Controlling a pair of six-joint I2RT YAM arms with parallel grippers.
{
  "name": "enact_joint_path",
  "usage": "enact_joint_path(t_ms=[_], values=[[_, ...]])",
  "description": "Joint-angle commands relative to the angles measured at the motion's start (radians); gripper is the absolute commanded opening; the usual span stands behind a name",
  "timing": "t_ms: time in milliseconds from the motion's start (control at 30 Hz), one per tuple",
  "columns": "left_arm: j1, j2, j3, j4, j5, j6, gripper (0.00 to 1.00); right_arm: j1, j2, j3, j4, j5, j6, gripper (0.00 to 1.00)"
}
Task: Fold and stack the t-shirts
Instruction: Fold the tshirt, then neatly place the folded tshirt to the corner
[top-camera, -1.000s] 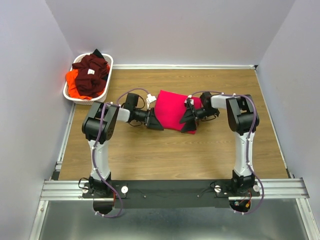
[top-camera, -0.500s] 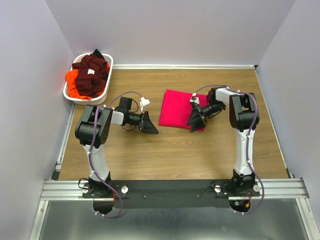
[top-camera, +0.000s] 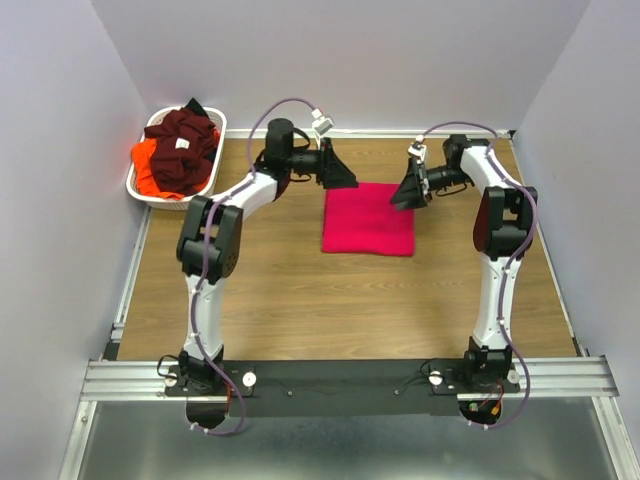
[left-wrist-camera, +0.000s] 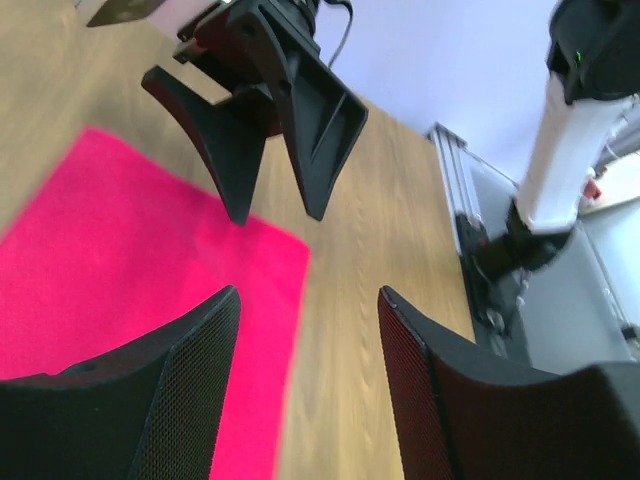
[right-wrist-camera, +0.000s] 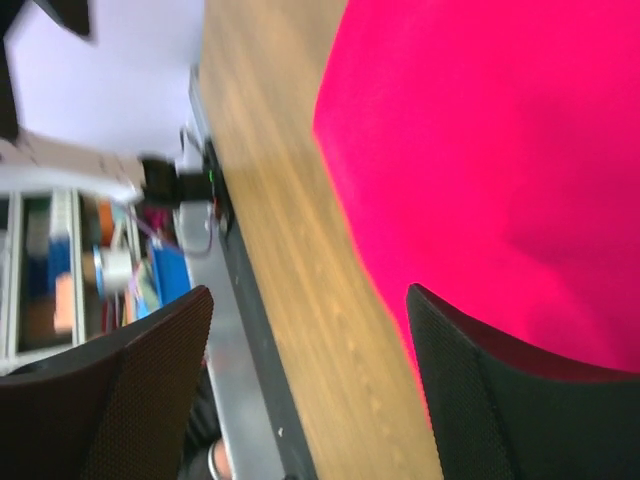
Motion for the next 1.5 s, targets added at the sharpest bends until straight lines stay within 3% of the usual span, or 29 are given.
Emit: enact_joint_path(t_ms=[0,100,167,333,433,633,833,900,1033,1133,1200,1367,1467], values=[[-0.006,0.176,0.080,0.278,-0.076,-0.255,0.63,-0.022,0.084,0.024,0.236,-0.038,0.277,0.81],[0.002,0.265,0.086,0.479,-0.090,-0.461,0.60,-0.022,0.115,0.035,0.426,-0.004,0.407,0.77],[0.002,0.309,0.091,0.500,-0.101,-0.462,0.60,-0.044,0.138,0.061,0.465,0.002,0.481,0.74],[0.017,0.389,0.100,0.455,-0.151,-0.451,0.60,-0.058,0.182,0.066,0.702,0.025,0.676,0.65],[0.025,0.412,0.096,0.293,-0.217,-0.372,0.57,-0.059,0.196,0.064,0.720,0.082,0.714,0.60],[0.051,0.378,-0.028,0.253,-0.273,-0.394,0.53,-0.073,0.198,0.027,0.718,0.131,0.724,0.59],[0.075,0.202,-0.076,0.222,-0.289,-0.361,0.56,-0.113,0.109,0.095,0.717,0.258,0.733,0.60],[0.082,0.080,-0.076,0.172,-0.306,-0.269,0.61,-0.122,0.060,0.092,0.714,0.282,0.705,0.61],[0.091,-0.144,-0.053,-0.152,-0.403,0.001,0.74,-0.124,-0.121,0.026,0.712,0.309,0.664,0.68],[0.112,-0.315,-0.064,-0.310,-0.501,0.156,0.83,-0.122,-0.213,-0.035,0.708,0.338,0.627,0.70],[0.140,-0.425,-0.072,-0.387,-0.565,0.211,0.98,-0.122,-0.294,-0.114,0.691,0.413,0.561,0.72],[0.172,-0.652,-0.134,-0.589,-0.896,0.378,0.98,-0.113,-0.487,-0.354,0.662,0.560,0.434,0.80],[0.177,-0.782,-0.197,-0.651,-0.992,0.470,0.98,-0.079,-0.554,-0.428,0.636,0.694,0.389,0.81]])
